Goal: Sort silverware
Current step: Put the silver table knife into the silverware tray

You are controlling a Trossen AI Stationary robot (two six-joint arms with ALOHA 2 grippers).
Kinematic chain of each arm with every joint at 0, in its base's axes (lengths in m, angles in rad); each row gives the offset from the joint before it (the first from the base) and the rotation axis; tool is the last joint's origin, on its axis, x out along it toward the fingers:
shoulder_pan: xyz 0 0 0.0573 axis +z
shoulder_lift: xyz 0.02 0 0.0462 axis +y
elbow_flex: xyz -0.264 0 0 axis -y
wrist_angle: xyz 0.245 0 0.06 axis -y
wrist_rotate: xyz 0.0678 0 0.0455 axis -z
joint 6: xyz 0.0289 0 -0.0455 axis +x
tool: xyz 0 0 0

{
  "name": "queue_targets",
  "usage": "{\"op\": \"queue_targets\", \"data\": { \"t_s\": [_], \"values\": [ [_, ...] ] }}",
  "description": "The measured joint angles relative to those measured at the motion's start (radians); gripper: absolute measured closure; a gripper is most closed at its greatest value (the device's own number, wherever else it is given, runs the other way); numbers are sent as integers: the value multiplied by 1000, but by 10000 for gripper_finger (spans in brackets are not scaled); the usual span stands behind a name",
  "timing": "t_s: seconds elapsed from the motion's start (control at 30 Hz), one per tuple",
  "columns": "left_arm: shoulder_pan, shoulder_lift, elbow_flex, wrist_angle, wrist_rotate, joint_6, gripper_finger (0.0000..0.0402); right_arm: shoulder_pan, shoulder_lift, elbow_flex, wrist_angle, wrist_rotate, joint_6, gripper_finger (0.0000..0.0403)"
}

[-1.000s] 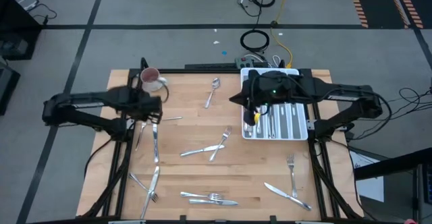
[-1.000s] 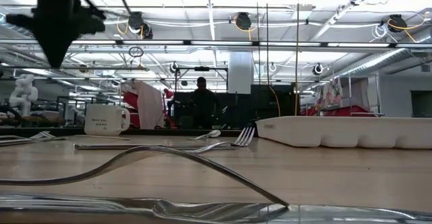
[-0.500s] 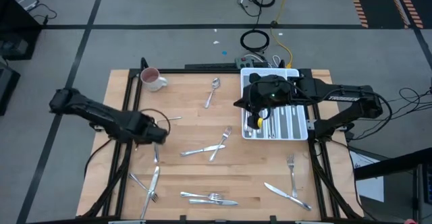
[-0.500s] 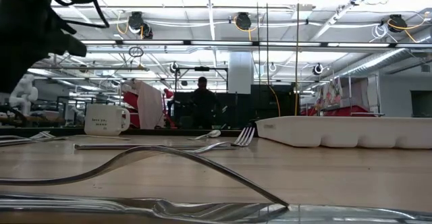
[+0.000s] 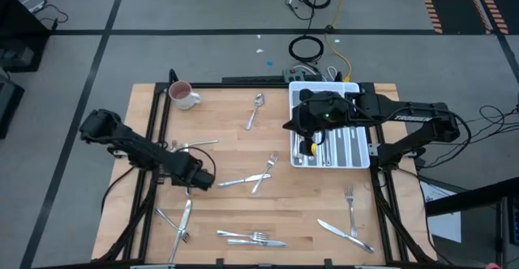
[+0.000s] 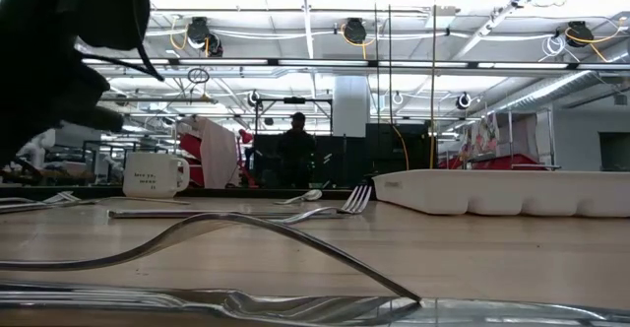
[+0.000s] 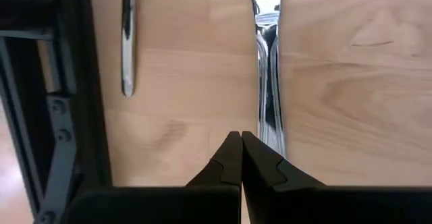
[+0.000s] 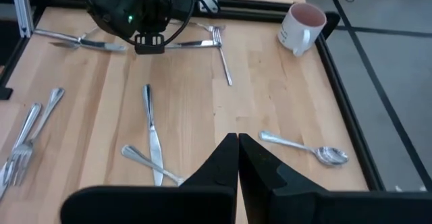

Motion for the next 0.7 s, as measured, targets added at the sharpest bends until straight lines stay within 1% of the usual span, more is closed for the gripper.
{"op": "queue_targets", "data": {
  "t_s": [0.2, 0.3, 0.4, 0.57, 0.7],
  "values": [
    [0, 90, -1, 47, 17, 8, 401, 2, -2, 0, -61, -6, 36, 403],
    [-4, 110, -1, 115, 16, 3, 401, 11, -7, 0, -88, -6, 48, 403],
    [0, 116, -2, 168, -9, 2, 401, 23, -15, 0, -97, -6, 48, 403],
    [40, 116, 5, 200, -37, 20, 401, 27, -21, 0, -96, -6, 41, 403],
    [89, 116, 29, 256, -112, 89, 401, 27, -21, 0, -93, -5, 23, 403]
  ]
}}
